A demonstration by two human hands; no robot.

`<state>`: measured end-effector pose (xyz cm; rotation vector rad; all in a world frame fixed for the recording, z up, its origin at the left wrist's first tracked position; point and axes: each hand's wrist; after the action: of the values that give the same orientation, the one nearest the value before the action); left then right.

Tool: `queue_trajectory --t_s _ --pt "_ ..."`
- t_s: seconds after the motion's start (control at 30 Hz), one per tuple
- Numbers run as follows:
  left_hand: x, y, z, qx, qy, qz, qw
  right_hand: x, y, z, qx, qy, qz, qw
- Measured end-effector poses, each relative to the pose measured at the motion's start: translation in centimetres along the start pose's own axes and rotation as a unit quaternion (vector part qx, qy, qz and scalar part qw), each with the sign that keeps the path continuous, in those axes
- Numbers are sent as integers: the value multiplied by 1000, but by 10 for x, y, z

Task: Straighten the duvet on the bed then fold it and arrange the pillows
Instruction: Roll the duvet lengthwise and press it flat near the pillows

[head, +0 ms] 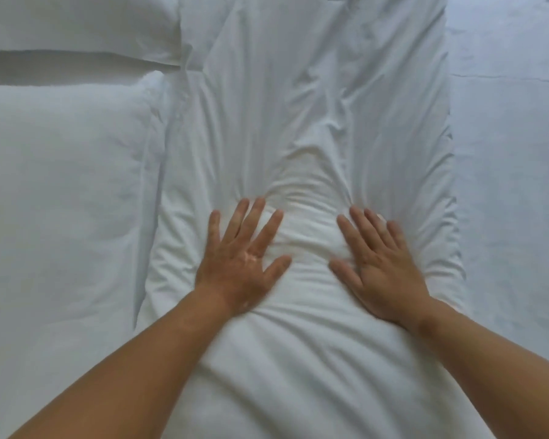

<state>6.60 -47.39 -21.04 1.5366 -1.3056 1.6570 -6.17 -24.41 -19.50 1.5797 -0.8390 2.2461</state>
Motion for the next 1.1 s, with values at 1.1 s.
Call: queue_trajectory --t_s 1.1 --pt "-99 -363 -43 17 26 40 999 -133 -335 90 62 37 -11 997"
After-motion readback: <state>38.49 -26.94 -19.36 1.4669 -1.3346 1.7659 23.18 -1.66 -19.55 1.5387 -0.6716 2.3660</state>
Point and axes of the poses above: each hand's wrist, its own y-axis towards the middle knuckle, its own x-axis out of the back of the hand, z = x × y, and after that the axes turned 11 degrees about x, right-handed
